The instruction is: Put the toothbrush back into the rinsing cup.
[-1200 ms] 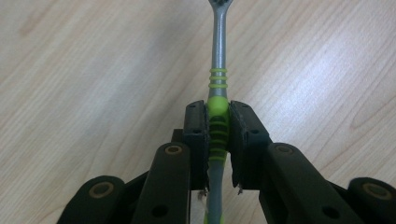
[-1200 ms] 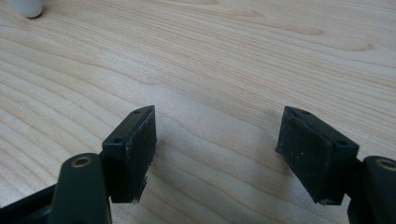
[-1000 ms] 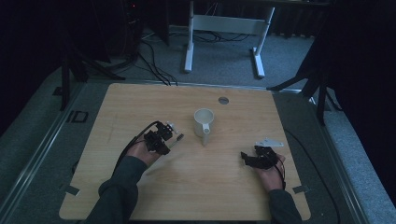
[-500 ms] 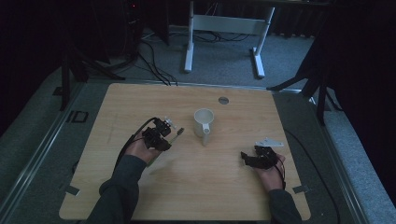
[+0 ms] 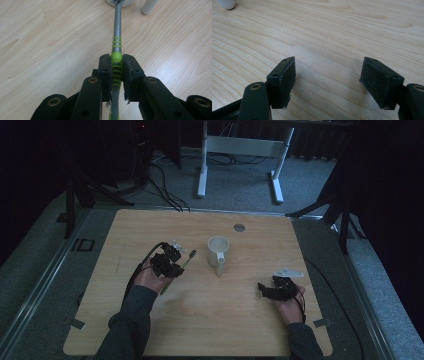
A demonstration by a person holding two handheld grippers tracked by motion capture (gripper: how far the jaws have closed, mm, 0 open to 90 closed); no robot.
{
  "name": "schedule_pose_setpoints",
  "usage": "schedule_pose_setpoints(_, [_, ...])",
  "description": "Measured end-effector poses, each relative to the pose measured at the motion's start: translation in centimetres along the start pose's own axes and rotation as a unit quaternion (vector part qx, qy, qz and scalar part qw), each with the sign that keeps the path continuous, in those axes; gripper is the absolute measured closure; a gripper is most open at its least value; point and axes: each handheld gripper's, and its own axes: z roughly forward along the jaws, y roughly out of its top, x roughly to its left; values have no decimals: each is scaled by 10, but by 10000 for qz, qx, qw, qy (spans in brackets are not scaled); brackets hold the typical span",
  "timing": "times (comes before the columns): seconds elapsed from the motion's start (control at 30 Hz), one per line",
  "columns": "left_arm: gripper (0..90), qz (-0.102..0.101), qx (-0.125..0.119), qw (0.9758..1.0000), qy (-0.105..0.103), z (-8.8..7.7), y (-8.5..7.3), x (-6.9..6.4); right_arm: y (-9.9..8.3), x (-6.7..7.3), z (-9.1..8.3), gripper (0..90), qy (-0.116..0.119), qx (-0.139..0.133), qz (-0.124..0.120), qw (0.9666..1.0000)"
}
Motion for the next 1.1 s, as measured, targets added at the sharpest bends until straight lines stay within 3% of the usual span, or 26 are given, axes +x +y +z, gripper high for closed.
schedule_pose_setpoints(0.33, [782, -99, -274, 9996, 58, -3, 1, -2, 0, 0, 0, 279, 2, 4, 3, 10000])
schedule_pose_setpoints(1.1, [783, -116, -743, 9971, 153, -9, 4, -7, 0, 0, 0, 278, 2, 6, 11, 10000])
